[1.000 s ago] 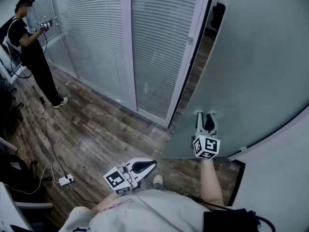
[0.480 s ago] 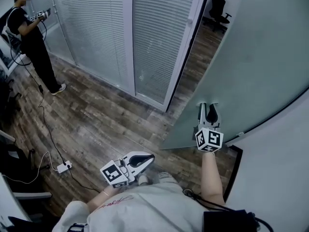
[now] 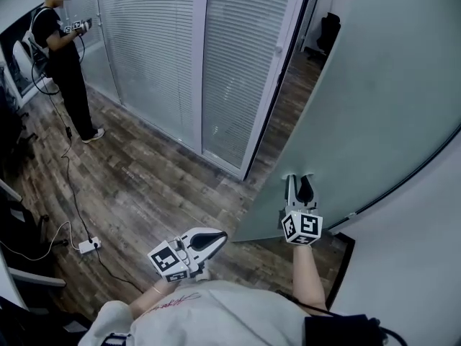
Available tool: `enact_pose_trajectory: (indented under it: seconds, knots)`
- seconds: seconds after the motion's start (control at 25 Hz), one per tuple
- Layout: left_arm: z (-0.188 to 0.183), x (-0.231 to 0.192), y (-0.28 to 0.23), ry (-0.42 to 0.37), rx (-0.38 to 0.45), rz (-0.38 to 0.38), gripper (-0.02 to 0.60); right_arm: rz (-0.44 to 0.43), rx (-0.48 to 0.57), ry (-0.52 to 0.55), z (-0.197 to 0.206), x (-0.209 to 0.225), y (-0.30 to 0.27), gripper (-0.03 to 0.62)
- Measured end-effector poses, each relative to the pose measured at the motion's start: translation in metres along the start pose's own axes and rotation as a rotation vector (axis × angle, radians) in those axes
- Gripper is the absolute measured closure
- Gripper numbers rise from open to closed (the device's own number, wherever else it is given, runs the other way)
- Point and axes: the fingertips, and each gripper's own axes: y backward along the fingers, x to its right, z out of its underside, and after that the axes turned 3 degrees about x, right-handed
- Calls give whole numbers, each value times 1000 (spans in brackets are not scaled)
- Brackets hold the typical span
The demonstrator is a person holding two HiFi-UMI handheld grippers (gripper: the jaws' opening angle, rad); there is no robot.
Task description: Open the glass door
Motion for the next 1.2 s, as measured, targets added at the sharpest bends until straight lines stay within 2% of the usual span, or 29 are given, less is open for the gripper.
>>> enact_pose_trajectory:
  seconds: [0.16, 0.72, 0.96, 1.2]
  knots:
    - [16, 37, -8, 31, 6, -23, 563, -32, 15, -2, -8, -4, 21, 459]
    - [42, 128, -14, -14, -4, -154, 563, -141, 29, -36, -24, -6, 93, 459]
    - [45, 151, -9, -20, -15, -155, 563, -165, 33, -39, -34, -13, 118, 459]
    - [40, 165, -10, -17, -15, -104, 563, -162, 26, -39, -38, -9, 147, 459]
